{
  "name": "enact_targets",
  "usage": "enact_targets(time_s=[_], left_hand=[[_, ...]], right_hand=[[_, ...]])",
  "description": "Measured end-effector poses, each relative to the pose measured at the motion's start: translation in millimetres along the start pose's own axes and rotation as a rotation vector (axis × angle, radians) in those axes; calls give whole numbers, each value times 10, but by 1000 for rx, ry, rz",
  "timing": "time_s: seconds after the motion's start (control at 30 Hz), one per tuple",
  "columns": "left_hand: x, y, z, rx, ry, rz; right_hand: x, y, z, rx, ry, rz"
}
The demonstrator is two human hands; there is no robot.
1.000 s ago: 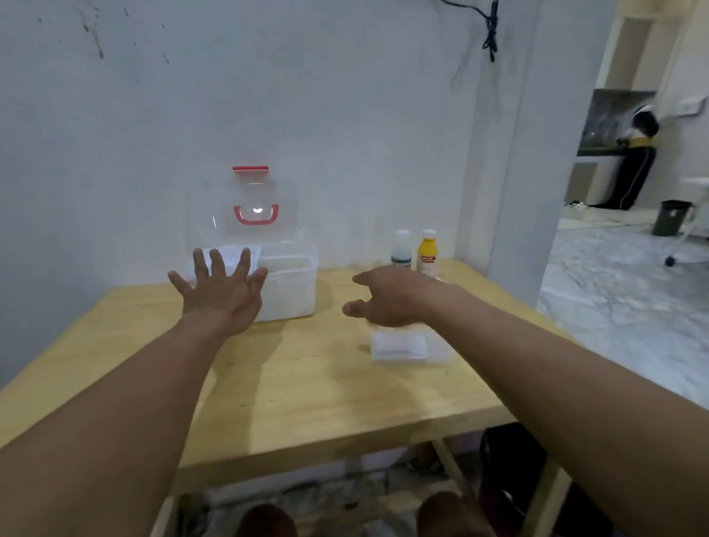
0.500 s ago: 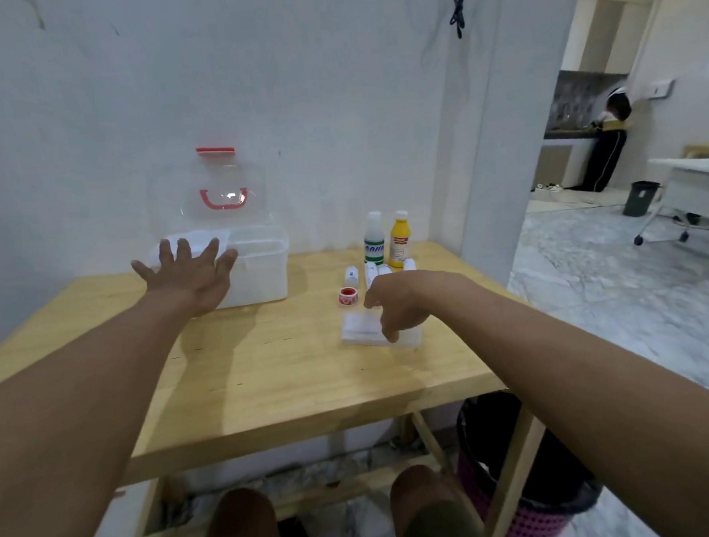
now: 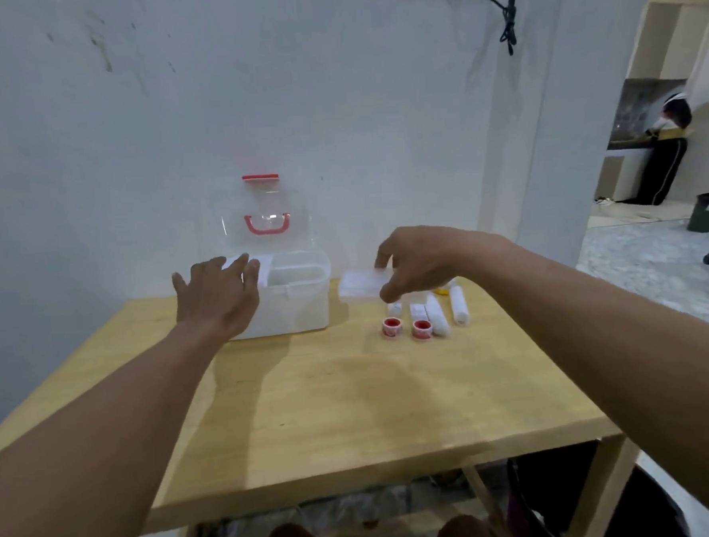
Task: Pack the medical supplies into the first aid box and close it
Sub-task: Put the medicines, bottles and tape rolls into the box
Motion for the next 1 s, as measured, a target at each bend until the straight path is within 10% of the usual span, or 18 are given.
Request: enact_targets(time_s=[1.0], left_hand=[[-148,-255,241,79,6,-8]], right_hand=[[-1683,-458,869,-165,85,23]])
Point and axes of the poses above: each hand's wrist, its own x-axis away from the middle knuckle, its own y-axis out of the back of the hand, z = x × y, the point moved 4 cm from there along -x, towards the middle knuckle, and after that the axes turned 5 degrees about -z, right-handed, at the moved point
